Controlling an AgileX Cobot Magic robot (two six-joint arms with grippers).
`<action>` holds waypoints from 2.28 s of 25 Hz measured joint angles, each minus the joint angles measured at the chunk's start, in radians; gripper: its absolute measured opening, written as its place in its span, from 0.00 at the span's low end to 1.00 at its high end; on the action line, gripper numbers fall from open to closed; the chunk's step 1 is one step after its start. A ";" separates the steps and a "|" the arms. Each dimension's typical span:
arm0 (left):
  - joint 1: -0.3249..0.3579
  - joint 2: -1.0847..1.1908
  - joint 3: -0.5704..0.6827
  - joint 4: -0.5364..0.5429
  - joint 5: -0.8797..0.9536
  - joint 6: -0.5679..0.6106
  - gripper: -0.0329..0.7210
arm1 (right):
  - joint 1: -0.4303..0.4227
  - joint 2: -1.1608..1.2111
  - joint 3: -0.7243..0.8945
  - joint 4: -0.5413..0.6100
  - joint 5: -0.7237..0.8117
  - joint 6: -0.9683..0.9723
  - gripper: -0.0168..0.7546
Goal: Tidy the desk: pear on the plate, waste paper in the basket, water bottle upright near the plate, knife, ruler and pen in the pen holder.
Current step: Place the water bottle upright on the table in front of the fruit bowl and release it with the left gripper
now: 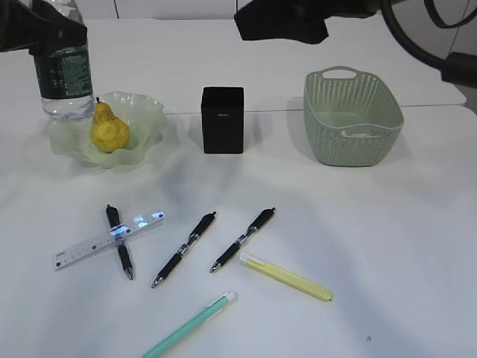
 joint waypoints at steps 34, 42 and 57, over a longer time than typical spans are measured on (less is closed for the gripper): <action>0.095 -0.056 0.265 -0.154 -0.081 -0.021 0.55 | 0.000 0.000 0.000 -0.018 0.004 0.000 0.79; 0.095 -0.056 0.265 -0.197 -0.126 -0.016 0.55 | 0.000 0.000 0.000 -0.018 0.012 0.000 0.79; 0.096 -0.056 0.265 0.276 -0.131 0.036 0.55 | 0.000 0.000 0.000 -0.018 0.013 0.000 0.79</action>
